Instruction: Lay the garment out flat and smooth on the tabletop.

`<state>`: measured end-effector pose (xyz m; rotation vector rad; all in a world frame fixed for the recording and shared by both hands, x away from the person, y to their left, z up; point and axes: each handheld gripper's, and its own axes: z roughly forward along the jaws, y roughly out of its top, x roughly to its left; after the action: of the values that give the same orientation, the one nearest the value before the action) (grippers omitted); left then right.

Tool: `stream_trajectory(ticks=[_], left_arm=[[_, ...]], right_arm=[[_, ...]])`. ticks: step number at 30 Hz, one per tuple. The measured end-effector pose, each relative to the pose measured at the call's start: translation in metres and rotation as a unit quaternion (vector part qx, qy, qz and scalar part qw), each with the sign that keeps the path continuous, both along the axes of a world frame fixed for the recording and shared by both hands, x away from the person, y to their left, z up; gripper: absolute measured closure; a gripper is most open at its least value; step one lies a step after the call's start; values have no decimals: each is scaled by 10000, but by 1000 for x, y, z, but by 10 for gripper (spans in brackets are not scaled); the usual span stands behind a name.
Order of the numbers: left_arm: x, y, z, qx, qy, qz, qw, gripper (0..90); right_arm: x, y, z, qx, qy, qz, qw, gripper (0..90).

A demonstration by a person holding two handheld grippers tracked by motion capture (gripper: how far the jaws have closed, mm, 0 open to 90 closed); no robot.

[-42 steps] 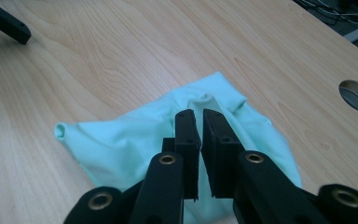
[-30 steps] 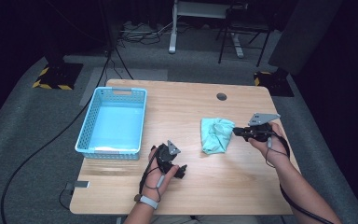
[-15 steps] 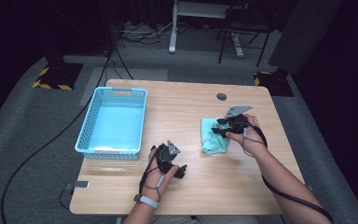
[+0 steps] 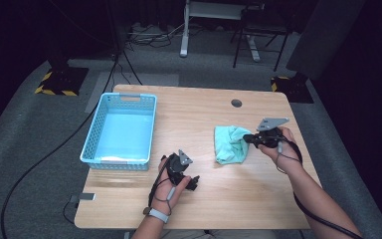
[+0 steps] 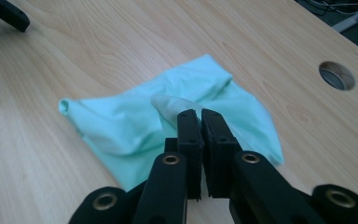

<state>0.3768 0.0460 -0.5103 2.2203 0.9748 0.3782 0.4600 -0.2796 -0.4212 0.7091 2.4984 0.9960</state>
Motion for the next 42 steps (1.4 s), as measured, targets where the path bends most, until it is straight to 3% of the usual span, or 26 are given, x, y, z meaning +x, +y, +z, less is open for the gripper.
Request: stream_trajectory(ticks=[5,7,8,11,18,26,38,40,42], left_arm=[[0,0,0,-7,17,16,10000,1],[0,0,0,-16,14,22,10000,0],[0,0,0,-17,14,23,10000,0],[1,0,0,-19,4,10,10000,0],[1,0,0,-14,2,9,10000,0],[1,0,0,-5,-1,0,10000,0],[1,0,0,1,-3,-1,10000,0],[1,0,0,-8,1,1,10000,0],[1,0,0,-6,2,1,10000,0]], right_arm=[[-25,-34,-1,57,117,-147,9998,830],[-34,-48,-5,-6,434,-293,9986,669],[-39,-54,-4,69,383,-455,9982,593],[-46,-65,1,150,236,-639,9976,531],[-33,-48,6,231,98,-487,9985,462],[-9,-23,-17,209,142,-484,9985,361],[20,-1,-45,-12,298,-523,9982,400],[26,-1,-50,-28,335,-516,9981,505],[29,-5,-52,-51,462,-513,9976,703]])
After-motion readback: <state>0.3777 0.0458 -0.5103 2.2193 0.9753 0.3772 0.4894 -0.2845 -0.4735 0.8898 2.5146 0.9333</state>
